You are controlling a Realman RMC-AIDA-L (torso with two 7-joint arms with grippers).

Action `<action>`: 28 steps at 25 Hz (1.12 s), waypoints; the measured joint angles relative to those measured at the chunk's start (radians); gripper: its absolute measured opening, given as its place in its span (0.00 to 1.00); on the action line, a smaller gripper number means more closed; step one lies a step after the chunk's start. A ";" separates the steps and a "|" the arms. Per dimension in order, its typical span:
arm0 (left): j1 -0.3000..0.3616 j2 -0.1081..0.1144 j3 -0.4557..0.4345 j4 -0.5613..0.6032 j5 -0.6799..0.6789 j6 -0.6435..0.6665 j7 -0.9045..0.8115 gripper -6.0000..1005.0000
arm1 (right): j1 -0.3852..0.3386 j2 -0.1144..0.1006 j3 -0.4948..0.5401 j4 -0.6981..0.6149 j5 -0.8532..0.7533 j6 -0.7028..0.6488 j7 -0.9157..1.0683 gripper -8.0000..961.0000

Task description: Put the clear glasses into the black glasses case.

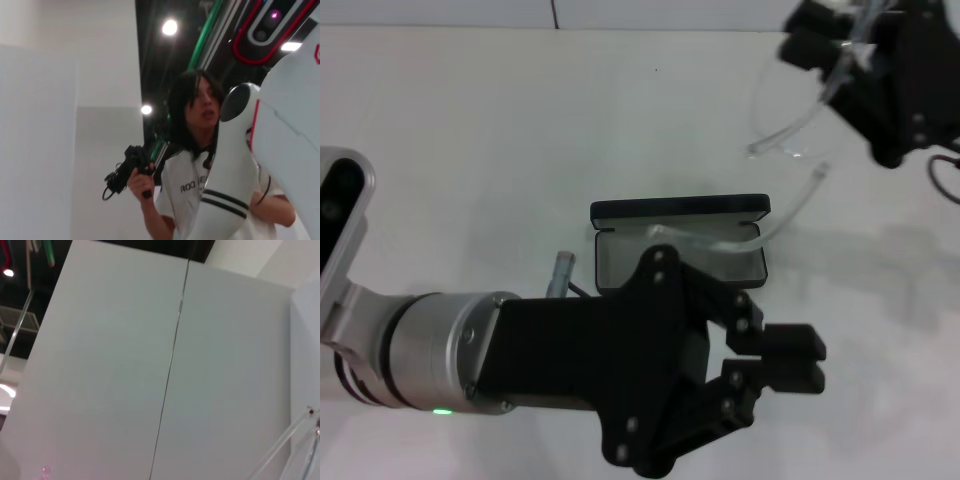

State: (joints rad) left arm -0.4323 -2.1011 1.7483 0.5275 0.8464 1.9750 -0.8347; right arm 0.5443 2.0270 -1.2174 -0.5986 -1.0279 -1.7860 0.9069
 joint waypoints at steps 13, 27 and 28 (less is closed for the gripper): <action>-0.010 -0.002 0.030 -0.072 -0.165 -0.022 0.011 0.09 | 0.054 -0.002 -0.101 0.000 0.003 0.120 -0.072 0.11; -0.001 0.001 0.029 -0.115 -0.236 -0.023 0.009 0.09 | 0.046 -0.003 -0.240 -0.063 -0.011 0.213 -0.073 0.11; -0.001 0.001 0.030 -0.116 -0.234 -0.022 0.009 0.09 | 0.044 -0.003 -0.238 -0.064 -0.011 0.213 -0.073 0.11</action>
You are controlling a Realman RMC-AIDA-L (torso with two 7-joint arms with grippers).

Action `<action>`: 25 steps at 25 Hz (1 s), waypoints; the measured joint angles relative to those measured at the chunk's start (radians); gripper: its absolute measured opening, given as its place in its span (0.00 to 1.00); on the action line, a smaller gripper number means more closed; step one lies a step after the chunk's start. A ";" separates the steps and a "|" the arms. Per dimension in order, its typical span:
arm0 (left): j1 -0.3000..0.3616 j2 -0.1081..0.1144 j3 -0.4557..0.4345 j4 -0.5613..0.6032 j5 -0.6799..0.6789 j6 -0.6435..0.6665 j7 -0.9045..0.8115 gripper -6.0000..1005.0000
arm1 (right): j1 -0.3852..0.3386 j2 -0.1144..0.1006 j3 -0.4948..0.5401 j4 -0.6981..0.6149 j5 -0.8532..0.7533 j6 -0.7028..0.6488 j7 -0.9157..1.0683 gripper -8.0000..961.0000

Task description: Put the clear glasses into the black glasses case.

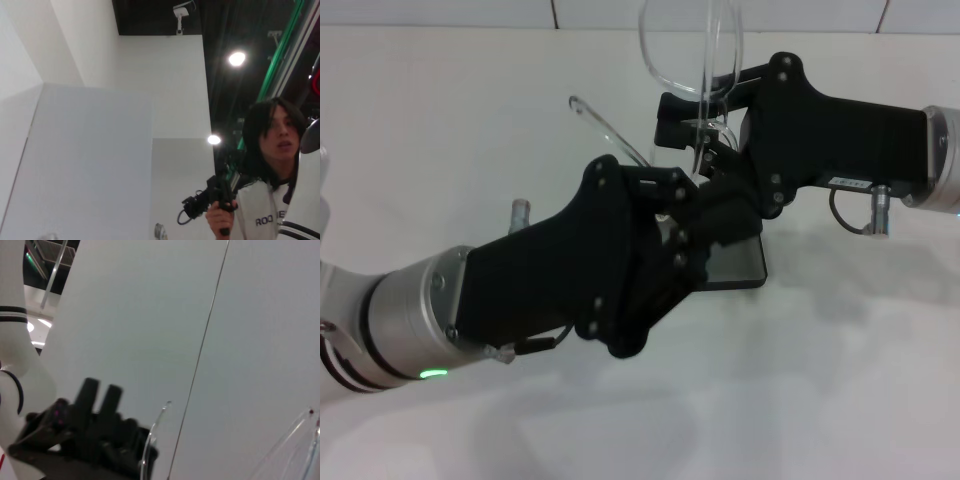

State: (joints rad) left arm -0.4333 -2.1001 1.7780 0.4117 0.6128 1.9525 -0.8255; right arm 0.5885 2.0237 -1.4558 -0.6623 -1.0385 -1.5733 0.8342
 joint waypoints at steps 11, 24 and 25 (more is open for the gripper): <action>0.006 0.004 0.061 -0.001 0.006 0.009 0.005 0.09 | -0.025 0.001 0.005 -0.046 0.012 0.007 0.006 0.11; -0.009 0.001 0.052 -0.045 -0.018 -0.034 -0.001 0.09 | -0.020 0.003 -0.117 -0.063 0.006 0.096 -0.001 0.11; -0.009 0.001 0.052 -0.048 -0.021 -0.039 -0.002 0.09 | -0.020 0.003 -0.121 -0.064 0.006 0.098 -0.001 0.11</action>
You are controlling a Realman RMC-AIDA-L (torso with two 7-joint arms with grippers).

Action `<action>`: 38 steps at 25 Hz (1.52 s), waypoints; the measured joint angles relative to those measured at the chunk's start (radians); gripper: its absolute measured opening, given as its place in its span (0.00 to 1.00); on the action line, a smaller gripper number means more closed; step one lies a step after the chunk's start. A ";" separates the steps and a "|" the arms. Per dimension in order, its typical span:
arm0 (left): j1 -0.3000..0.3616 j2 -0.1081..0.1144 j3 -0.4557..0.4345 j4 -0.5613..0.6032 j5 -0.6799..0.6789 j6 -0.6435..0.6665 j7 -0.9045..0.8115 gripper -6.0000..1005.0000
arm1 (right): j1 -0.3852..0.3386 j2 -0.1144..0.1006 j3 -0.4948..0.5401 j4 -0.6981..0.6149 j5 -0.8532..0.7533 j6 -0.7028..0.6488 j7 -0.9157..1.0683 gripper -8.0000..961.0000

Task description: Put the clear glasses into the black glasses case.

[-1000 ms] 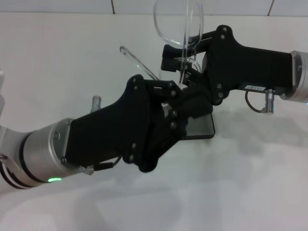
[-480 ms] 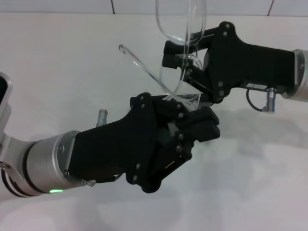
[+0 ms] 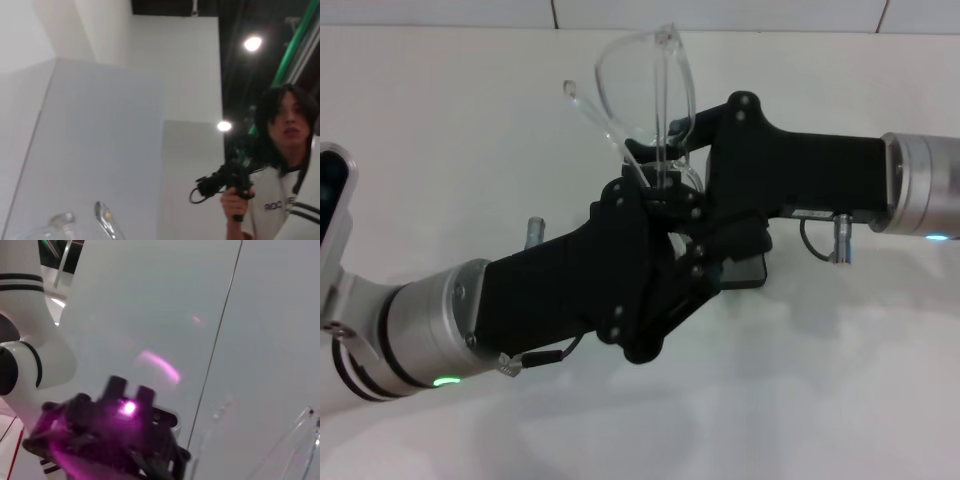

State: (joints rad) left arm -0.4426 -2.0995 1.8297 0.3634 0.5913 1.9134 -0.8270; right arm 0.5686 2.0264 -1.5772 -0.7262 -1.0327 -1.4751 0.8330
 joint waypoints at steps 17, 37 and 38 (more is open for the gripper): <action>-0.002 0.003 0.000 -0.008 -0.007 -0.037 -0.001 0.09 | 0.003 -0.001 -0.059 -0.038 -0.023 0.056 0.003 0.11; 0.063 0.110 -0.129 -0.020 0.001 0.075 -0.059 0.09 | -0.151 -0.017 0.046 -0.610 -0.600 0.148 0.579 0.11; 0.063 0.110 -0.129 -0.020 0.001 0.075 -0.059 0.09 | -0.153 -0.015 0.060 -0.726 -0.740 0.117 0.732 0.11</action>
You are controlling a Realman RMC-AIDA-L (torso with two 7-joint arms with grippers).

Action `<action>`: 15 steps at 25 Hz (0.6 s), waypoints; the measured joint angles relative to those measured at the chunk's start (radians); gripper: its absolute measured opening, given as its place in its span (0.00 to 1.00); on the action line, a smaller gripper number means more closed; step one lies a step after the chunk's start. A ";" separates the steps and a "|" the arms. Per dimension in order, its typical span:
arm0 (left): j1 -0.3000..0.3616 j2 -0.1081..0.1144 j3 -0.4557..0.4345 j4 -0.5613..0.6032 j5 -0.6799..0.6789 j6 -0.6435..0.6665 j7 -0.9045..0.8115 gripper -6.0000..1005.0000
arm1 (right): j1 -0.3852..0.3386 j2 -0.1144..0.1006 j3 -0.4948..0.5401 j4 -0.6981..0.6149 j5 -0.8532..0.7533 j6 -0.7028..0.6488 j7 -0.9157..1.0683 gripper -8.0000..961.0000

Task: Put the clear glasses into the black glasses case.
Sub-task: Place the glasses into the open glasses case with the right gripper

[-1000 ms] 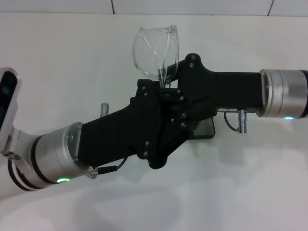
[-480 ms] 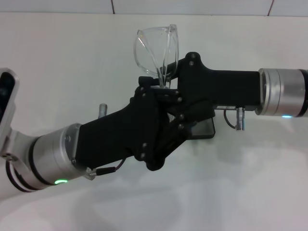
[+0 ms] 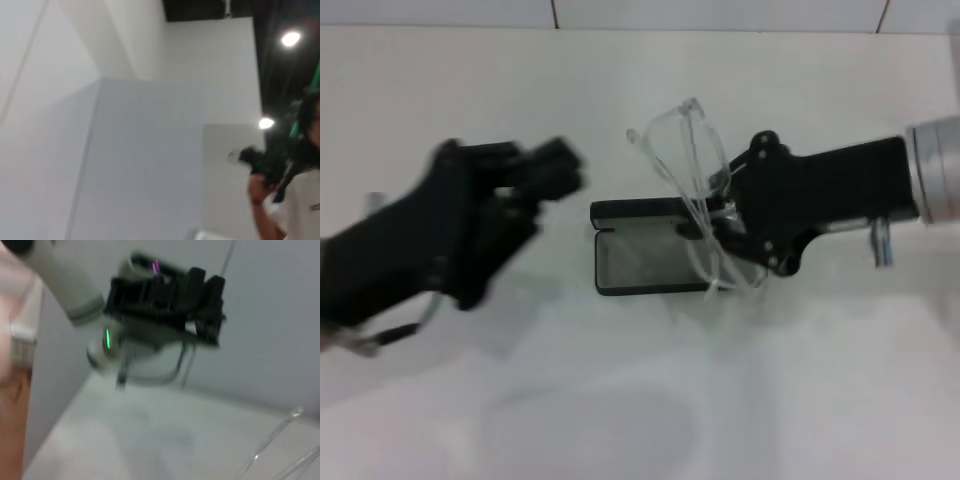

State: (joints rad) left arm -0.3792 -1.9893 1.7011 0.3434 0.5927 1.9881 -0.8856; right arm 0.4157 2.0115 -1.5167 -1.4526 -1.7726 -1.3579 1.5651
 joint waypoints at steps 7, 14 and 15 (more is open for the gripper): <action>0.063 0.095 -0.075 0.000 0.004 0.007 -0.009 0.09 | 0.236 0.006 -0.015 -0.210 -0.477 -0.322 0.567 0.11; 0.112 0.096 -0.128 0.000 0.013 0.032 0.017 0.09 | 0.468 0.016 -0.221 -0.044 -0.682 -0.355 0.693 0.11; 0.118 0.096 -0.133 0.000 0.015 0.036 0.017 0.09 | 0.498 0.016 -0.245 -0.005 -0.688 -0.346 0.699 0.11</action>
State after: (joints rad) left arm -0.2616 -1.8929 1.5684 0.3436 0.6077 2.0243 -0.8684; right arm 0.9139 2.0277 -1.7615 -1.4576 -2.4605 -1.7038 2.2640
